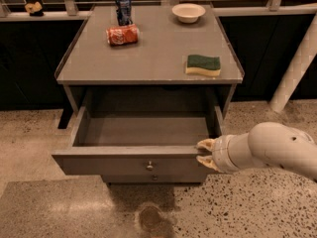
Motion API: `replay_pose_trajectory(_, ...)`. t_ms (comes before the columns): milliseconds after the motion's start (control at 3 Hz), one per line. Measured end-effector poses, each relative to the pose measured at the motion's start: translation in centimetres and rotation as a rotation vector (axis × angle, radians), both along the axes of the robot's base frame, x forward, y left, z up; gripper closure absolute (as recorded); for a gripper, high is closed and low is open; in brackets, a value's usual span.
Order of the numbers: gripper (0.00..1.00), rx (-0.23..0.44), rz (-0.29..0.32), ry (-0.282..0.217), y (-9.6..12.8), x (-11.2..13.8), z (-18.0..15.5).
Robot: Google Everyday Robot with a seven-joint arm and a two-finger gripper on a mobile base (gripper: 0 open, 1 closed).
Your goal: Open top drawer
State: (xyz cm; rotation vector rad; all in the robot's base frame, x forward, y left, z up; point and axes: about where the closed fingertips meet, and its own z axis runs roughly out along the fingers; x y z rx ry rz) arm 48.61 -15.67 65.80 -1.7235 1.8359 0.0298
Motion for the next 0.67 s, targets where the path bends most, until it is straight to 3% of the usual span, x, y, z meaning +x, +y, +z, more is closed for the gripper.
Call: replay_pose_trajectory(667, 1.0, 0.021, 0.001, 0.011, 0.3, -0.54, 0.02)
